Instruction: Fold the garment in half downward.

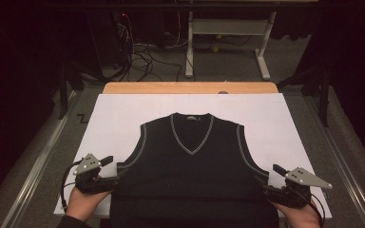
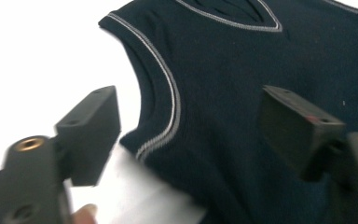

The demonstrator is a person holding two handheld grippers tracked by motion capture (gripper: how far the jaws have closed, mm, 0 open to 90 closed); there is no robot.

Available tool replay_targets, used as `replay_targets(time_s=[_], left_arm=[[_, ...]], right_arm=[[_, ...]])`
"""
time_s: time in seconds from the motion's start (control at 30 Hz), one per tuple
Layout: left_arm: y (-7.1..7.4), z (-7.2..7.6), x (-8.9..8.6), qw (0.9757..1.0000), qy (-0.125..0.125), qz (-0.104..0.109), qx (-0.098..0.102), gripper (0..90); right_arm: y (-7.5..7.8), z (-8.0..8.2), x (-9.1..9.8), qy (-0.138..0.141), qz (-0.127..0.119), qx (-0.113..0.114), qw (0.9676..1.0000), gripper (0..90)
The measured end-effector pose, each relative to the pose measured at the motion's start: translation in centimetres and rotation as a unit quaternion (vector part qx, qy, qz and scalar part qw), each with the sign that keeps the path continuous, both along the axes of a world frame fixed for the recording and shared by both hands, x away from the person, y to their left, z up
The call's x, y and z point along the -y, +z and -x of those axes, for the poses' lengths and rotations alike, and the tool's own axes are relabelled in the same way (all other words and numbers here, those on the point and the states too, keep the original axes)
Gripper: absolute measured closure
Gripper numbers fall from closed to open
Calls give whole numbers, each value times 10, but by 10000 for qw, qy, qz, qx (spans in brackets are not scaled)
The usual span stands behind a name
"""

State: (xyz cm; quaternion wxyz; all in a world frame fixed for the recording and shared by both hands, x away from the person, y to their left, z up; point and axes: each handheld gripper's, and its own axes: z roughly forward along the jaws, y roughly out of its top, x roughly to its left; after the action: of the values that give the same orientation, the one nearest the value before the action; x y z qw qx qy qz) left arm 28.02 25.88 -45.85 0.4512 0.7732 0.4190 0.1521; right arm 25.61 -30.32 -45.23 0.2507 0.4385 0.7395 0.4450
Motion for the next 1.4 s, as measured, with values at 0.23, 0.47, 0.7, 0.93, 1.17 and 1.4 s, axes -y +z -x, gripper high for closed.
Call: replay_targets(time_s=[0.23, 0.47, 0.7, 0.93, 1.17, 1.4], left_arm=[[9, -33, 7, 9998, 135, -98, -75, 25], [18, -79, 11, 9978, 563, -158, -320, 0], [17, -125, 18, 9945, 655, 13, -815, 0], [8, -165, 32, 9861, 838, -302, -1404, 78], [-10, -185, 45, 9779, 1009, -320, -1802, 143], [-10, -182, 63, 9782, 1153, -600, -1622, 273]], right_arm=[[12, -31, -9, -90, 24, 11, 10000, 57], [14, -76, -22, -203, 168, -168, 9995, 0], [14, -117, -27, -287, 249, -275, 9989, 11], [3, -158, -41, -373, 468, -833, 9947, 106], [-4, -190, -53, -643, 590, -1300, 9877, 249], [-9, -205, -63, -708, 714, -1549, 9828, 340]])
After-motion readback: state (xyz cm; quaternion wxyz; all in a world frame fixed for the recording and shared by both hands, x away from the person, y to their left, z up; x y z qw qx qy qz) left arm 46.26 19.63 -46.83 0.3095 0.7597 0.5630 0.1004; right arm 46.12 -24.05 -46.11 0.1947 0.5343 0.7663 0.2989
